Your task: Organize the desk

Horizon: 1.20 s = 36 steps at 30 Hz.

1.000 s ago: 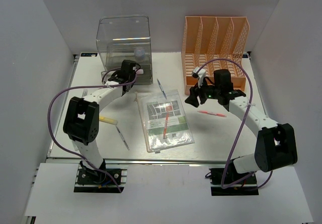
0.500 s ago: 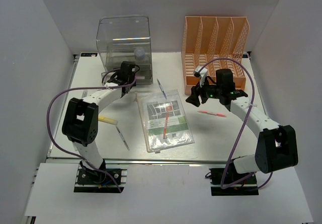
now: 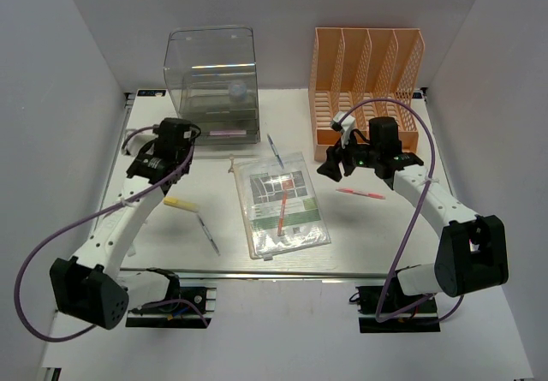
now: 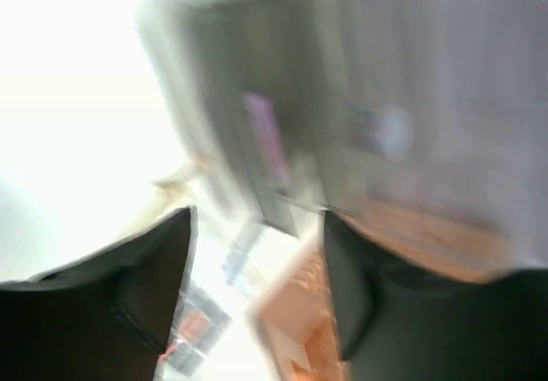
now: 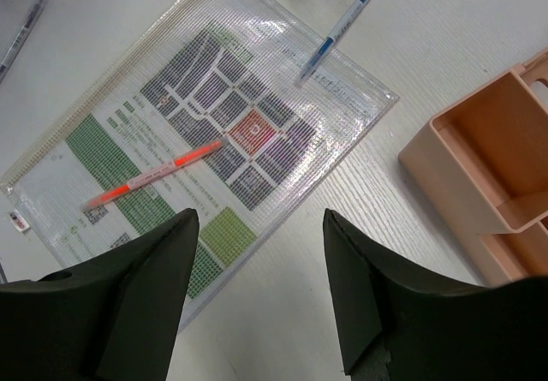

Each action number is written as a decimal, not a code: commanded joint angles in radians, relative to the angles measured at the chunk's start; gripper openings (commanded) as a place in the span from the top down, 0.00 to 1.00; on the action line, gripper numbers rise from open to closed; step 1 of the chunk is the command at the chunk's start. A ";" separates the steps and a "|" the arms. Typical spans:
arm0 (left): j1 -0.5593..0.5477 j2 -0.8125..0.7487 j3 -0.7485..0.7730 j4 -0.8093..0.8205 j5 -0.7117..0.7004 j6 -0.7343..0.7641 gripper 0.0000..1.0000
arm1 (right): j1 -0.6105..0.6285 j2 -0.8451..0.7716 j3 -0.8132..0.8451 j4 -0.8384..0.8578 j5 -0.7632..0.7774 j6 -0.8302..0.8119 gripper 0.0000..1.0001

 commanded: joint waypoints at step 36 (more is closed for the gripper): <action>0.268 0.416 -0.135 -0.242 0.264 0.108 0.34 | -0.016 -0.040 0.027 0.007 -0.011 -0.006 0.34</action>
